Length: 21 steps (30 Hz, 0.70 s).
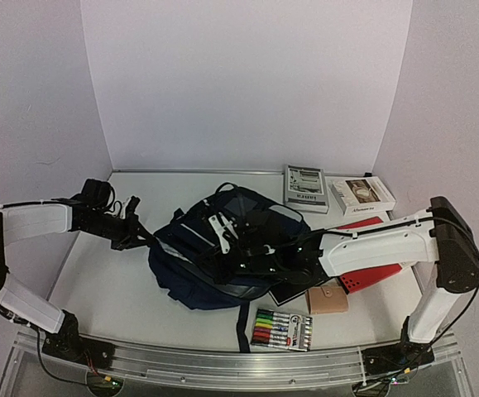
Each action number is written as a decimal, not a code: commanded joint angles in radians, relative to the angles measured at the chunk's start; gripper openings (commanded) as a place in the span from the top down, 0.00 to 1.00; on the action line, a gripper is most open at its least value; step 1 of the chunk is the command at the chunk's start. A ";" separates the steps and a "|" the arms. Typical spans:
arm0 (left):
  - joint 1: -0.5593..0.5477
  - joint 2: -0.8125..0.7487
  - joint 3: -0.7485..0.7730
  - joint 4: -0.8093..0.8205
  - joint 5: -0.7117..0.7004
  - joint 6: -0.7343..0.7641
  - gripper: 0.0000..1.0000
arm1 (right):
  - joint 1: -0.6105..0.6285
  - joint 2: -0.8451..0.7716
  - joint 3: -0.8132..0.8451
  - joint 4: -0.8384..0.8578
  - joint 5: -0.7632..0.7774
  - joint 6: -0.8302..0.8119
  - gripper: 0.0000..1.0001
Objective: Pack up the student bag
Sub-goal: Unzip the student bag at the center of the board.
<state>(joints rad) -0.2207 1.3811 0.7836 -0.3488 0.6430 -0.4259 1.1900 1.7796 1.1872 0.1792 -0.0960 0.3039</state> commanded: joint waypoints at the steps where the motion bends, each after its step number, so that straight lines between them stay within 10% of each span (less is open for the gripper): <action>1: 0.086 0.039 0.035 0.236 -0.147 0.026 1.00 | 0.050 -0.118 -0.024 -0.029 -0.036 0.020 1.00; 12: 0.073 -0.126 -0.110 0.327 0.108 0.038 1.00 | 0.140 0.112 0.190 -0.176 0.439 0.008 0.80; 21: 0.058 -0.230 -0.163 0.296 0.093 0.013 1.00 | 0.158 0.206 0.320 -0.179 0.405 -0.021 0.47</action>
<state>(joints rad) -0.1574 1.2138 0.6217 -0.1137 0.7273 -0.4021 1.3469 1.9569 1.4268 0.0089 0.2843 0.3009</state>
